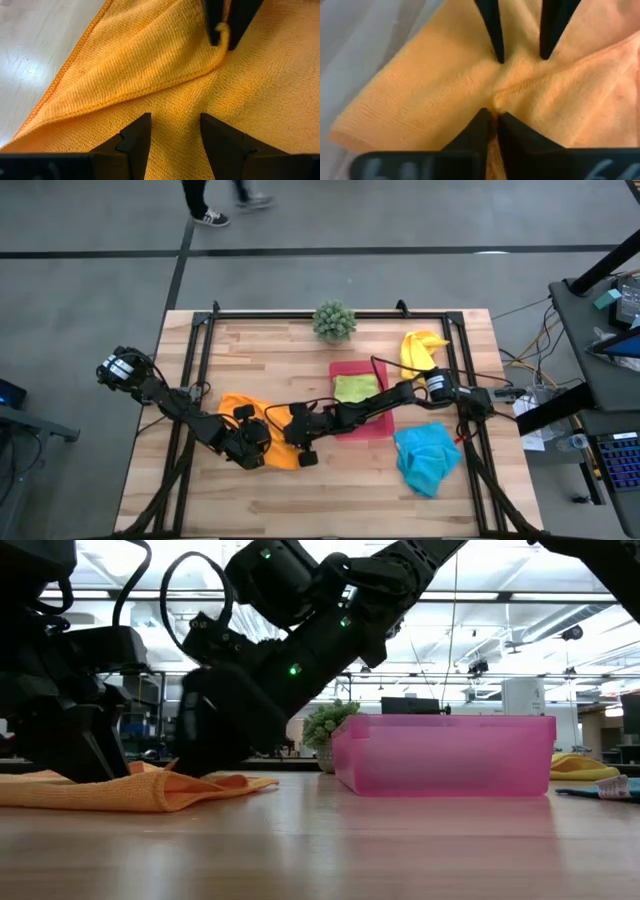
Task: Fold microfiber towels
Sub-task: Fold the orange towel
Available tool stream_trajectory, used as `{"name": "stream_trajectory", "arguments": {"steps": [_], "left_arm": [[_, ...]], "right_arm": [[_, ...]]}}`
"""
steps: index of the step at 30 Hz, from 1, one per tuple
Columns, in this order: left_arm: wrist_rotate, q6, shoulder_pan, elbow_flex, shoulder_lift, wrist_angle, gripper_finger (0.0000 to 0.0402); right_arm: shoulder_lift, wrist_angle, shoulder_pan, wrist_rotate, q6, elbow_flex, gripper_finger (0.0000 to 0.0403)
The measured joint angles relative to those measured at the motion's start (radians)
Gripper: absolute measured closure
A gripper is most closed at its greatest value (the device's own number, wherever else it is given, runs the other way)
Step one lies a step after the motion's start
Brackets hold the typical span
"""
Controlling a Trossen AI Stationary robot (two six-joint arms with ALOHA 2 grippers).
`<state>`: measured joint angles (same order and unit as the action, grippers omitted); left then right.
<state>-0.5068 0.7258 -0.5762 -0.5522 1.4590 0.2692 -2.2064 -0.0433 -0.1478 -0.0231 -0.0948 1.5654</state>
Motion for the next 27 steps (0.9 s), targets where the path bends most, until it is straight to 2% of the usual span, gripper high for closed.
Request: {"name": "stream_trajectory", "arguments": {"steps": [2, 8, 20, 27], "left_arm": [[0.0, 0.0, 0.0, 0.0, 0.0, 0.0, 0.0246], [0.0, 0.0, 0.0, 0.0, 0.0, 0.0, 0.0246], [0.0, 0.0, 0.0, 0.0, 0.0, 0.001, 0.0246], [0.0, 0.0, 0.0, -0.003, 0.0, 0.002, 0.0246]], "right_arm": [[-0.001, 0.001, 0.0, 0.016, -0.001, 0.0, 0.0388], [0.039, 0.06, -0.002, 0.129, -0.035, 0.0, 0.0394], [0.102, 0.303, 0.004, 0.379, -0.032, 0.012, 0.0394], [0.102, 0.332, 0.006, 0.417, 0.019, 0.012, 0.0394]]}}
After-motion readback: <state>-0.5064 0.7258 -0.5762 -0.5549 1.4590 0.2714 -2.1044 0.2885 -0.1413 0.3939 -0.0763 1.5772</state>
